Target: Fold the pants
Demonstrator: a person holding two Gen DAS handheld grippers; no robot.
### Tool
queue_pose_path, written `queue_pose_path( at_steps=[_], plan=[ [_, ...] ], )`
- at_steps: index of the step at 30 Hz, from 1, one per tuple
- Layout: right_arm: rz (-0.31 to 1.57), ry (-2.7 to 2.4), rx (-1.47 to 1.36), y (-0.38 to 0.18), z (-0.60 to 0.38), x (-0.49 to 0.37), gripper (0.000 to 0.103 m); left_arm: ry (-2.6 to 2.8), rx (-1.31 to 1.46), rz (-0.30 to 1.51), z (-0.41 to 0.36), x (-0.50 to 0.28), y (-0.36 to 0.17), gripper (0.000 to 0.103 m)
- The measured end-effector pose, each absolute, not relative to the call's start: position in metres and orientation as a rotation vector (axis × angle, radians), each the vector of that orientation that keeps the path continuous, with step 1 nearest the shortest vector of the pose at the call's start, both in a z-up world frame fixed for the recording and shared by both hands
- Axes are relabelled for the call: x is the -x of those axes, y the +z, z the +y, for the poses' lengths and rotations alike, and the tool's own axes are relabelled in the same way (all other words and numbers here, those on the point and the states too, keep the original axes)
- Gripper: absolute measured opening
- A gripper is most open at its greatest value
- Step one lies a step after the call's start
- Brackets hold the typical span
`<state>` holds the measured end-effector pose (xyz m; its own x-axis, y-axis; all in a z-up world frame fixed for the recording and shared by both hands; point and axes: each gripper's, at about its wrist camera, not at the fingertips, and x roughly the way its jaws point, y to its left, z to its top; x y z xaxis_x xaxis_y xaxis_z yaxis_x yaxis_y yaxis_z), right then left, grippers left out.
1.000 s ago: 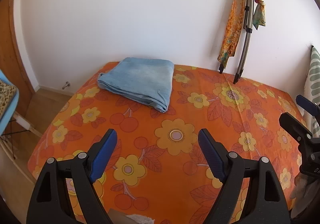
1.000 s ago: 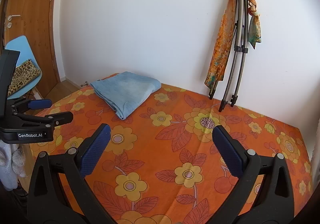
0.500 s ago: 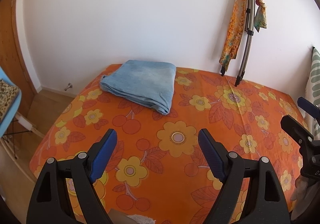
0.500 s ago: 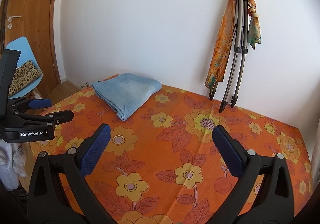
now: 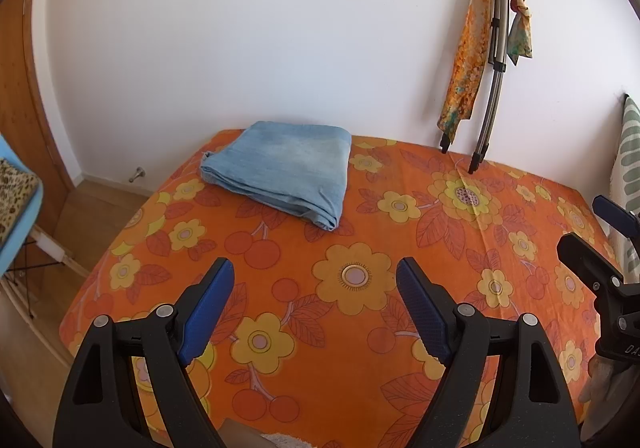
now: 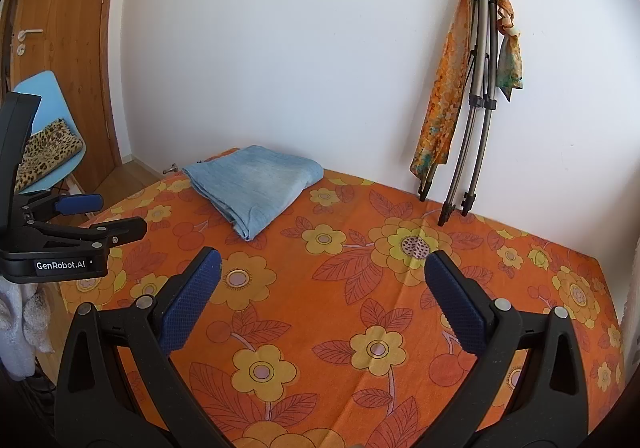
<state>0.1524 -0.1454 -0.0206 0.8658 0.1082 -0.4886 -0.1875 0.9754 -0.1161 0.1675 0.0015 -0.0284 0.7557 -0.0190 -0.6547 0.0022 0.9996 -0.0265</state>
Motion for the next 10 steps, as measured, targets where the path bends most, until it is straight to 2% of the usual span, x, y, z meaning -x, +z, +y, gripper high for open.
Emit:
queue_pose_path(
  at_steps=[10],
  plan=[
    [0.502, 0.155, 0.16, -0.0211, -0.1455, -0.1524, 0.103, -0.018, 0.0, 0.686, -0.0016, -0.165, -0.0262, 0.083]
  ],
)
